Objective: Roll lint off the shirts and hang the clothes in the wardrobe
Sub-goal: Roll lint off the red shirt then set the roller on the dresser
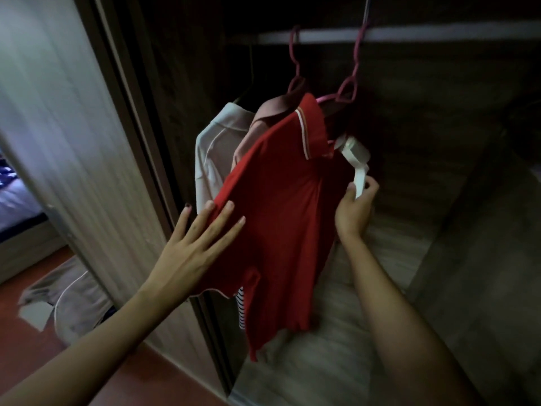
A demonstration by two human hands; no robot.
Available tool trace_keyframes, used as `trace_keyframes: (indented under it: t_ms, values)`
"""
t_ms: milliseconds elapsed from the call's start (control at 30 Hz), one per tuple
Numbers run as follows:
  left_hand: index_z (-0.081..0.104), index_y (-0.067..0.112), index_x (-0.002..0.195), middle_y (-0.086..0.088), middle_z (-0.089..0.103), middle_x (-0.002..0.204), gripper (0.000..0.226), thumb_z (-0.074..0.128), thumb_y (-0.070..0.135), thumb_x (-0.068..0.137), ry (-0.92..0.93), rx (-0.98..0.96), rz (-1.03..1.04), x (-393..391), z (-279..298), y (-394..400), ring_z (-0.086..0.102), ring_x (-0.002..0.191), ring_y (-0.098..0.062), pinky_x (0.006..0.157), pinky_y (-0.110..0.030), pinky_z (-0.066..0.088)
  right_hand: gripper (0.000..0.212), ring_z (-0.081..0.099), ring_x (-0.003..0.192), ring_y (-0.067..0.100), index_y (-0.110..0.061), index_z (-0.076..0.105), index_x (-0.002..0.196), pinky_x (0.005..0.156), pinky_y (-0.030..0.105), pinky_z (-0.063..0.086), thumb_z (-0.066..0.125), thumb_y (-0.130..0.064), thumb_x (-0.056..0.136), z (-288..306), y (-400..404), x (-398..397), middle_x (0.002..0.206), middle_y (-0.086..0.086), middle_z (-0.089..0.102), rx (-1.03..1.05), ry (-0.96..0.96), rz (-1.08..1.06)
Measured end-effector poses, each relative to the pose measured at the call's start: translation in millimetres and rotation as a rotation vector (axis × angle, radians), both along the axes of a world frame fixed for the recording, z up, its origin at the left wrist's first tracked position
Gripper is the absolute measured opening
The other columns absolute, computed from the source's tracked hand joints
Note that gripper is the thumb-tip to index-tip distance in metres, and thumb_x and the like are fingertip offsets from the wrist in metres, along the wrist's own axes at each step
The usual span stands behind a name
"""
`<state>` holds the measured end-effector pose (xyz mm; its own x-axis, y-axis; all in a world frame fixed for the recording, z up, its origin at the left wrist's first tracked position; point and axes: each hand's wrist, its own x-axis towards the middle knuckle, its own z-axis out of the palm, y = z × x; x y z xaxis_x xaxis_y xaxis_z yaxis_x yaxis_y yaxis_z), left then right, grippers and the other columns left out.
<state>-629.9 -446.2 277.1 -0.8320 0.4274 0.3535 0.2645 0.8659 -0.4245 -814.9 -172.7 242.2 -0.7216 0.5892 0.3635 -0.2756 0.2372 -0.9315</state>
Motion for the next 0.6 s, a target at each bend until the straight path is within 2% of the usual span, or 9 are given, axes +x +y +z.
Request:
trace_keyframes:
  t_ms: [67, 167, 233, 333, 400, 467, 600]
  values:
    - [0.014, 0.019, 0.151, -0.004, -0.004, 0.161, 0.135, 0.067, 0.073, 0.040, -0.019, 0.001, 0.011, 0.3, 2.0, -0.8, -0.006, 0.147, -0.030, 0.115, -0.055, 0.003, 0.029, 0.063, 0.092, 0.030, -0.014, 0.045, 0.124, 0.077, 0.037, 0.048, 0.049, -0.023, 0.097, -3.6, 1.6, -3.0, 0.104, 0.013, 0.067, 0.050, -0.043, 0.021]
    - [0.021, 0.017, 0.150, -0.007, 0.010, 0.160, 0.132, 0.071, 0.073, 0.041, -0.040, 0.016, 0.039, -0.5, 4.5, -3.8, -0.006, 0.148, -0.030, 0.115, -0.054, -0.002, 0.032, 0.061, 0.104, 0.034, -0.008, 0.048, 0.124, 0.082, 0.033, 0.044, 0.054, -0.021, 0.096, -41.6, -1.7, -1.1, 0.114, 0.017, 0.065, 0.088, -0.267, 0.119]
    - [0.025, 0.016, 0.149, -0.009, 0.019, 0.156, 0.136, 0.079, 0.069, 0.036, -0.045, 0.030, 0.064, -1.3, 5.9, -5.6, -0.007, 0.147, -0.029, 0.115, -0.054, -0.002, 0.031, 0.061, 0.105, 0.035, -0.003, 0.050, 0.122, 0.081, 0.032, 0.043, 0.054, -0.018, 0.096, -75.0, -3.9, 8.2, 0.117, 0.021, 0.063, 0.098, -0.436, 0.192]
    - [0.026, 0.015, 0.149, -0.011, 0.023, 0.153, 0.138, 0.081, 0.068, 0.034, -0.045, 0.061, 0.072, -2.0, 8.2, -6.6, -0.010, 0.147, -0.028, 0.113, -0.056, 0.004, 0.031, 0.059, 0.108, 0.034, 0.000, 0.050, 0.125, 0.079, 0.030, 0.041, 0.050, -0.017, 0.098, -110.4, -3.9, 24.1, 0.121, 0.023, 0.061, 0.119, -0.633, 0.268]
    - [0.023, 0.014, 0.149, -0.013, 0.022, 0.153, 0.136, 0.076, 0.069, 0.037, -0.039, 0.086, 0.056, -3.3, 8.5, -7.1, -0.009, 0.147, -0.029, 0.115, -0.055, 0.003, 0.032, 0.059, 0.110, 0.034, 0.001, 0.050, 0.126, 0.080, 0.029, 0.041, 0.049, -0.015, 0.098, -113.1, -3.4, 26.6, 0.122, 0.022, 0.061, 0.082, -0.638, 0.256]
    - [0.022, 0.014, 0.149, -0.013, 0.019, 0.154, 0.136, 0.079, 0.067, 0.037, -0.039, 0.099, 0.049, -4.4, 7.7, -7.3, -0.008, 0.147, -0.030, 0.117, -0.050, -0.003, 0.031, 0.059, 0.110, 0.034, 0.001, 0.050, 0.126, 0.081, 0.029, 0.040, 0.049, -0.013, 0.098, -104.2, -3.7, 22.7, 0.121, 0.022, 0.061, 0.044, -0.542, 0.195]
    - [0.026, 0.009, 0.148, -0.013, 0.020, 0.154, 0.139, 0.088, 0.057, 0.033, -0.055, 0.109, 0.072, -7.3, 4.7, -6.9, -0.008, 0.147, -0.029, 0.119, -0.046, -0.006, 0.028, 0.062, 0.090, 0.029, -0.004, 0.048, 0.122, 0.070, 0.024, 0.036, 0.052, -0.015, 0.097, -90.6, -4.1, 14.2, 0.099, 0.010, 0.063, -0.001, -0.332, 0.148]
